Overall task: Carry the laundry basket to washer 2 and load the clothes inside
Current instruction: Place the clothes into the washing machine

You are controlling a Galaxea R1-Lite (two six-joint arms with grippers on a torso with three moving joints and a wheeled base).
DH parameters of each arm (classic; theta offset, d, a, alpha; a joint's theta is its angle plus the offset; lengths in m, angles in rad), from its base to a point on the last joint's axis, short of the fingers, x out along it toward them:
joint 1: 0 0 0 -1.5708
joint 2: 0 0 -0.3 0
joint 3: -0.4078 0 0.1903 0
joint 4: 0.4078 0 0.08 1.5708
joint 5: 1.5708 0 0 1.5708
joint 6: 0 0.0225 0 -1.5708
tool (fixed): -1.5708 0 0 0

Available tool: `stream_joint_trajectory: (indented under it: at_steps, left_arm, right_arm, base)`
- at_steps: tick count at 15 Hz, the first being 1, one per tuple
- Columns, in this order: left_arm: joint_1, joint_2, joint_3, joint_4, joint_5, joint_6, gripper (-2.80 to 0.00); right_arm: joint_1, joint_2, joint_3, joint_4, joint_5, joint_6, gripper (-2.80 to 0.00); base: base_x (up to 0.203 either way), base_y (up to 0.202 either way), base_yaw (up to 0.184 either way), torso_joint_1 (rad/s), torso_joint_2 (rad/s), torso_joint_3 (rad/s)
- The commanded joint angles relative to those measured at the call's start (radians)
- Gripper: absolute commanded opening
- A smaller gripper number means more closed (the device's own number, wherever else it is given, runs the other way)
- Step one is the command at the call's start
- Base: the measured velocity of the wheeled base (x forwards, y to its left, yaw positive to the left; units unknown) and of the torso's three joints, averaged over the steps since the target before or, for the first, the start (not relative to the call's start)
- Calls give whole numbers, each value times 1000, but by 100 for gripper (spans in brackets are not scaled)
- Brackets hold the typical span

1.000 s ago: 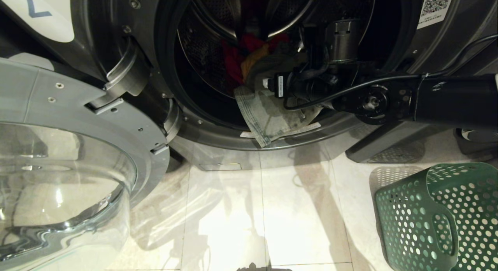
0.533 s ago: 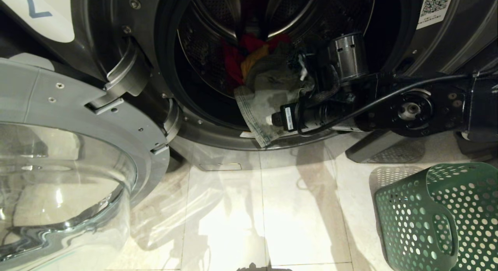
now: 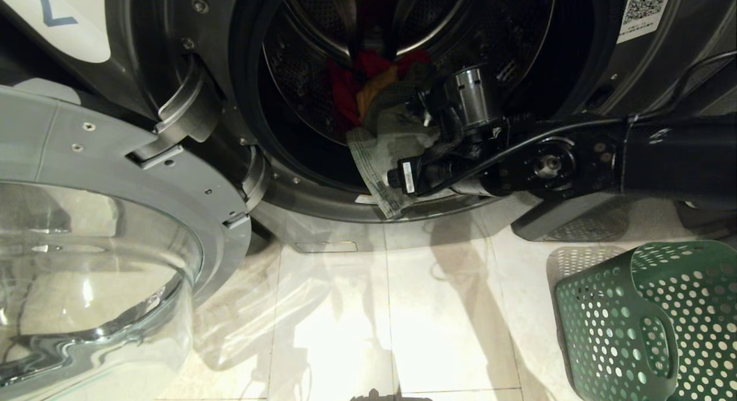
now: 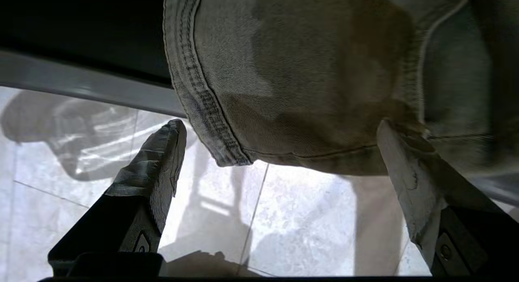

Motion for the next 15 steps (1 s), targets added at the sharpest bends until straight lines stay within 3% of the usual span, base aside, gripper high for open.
stream_joint_trajectory:
  at_steps: [1,12,14,15]
  left_arm:
    - [0,2,40,-1,1,0,-280]
    - [0,2,40,-1,1,0,-280]
    - [0,1,40,-1,1,0,-280]
    - [0,0,40,-1,1,0,-280]
  right_arm:
    - [0,77,-17,-1,-4,-30,0]
    - [-14,191,-108,-7,-42,-55,0]
    - [-17,189,-107,-6,-44,-57,-280]
    - [-17,189,-107,-6,-44,-57,-280]
  base:
    - [0,0,0,0,0,0]
    - [0,0,0,0,0,0]
    - [0,0,0,0,0,0]
    - [0,0,0,0,0,0]
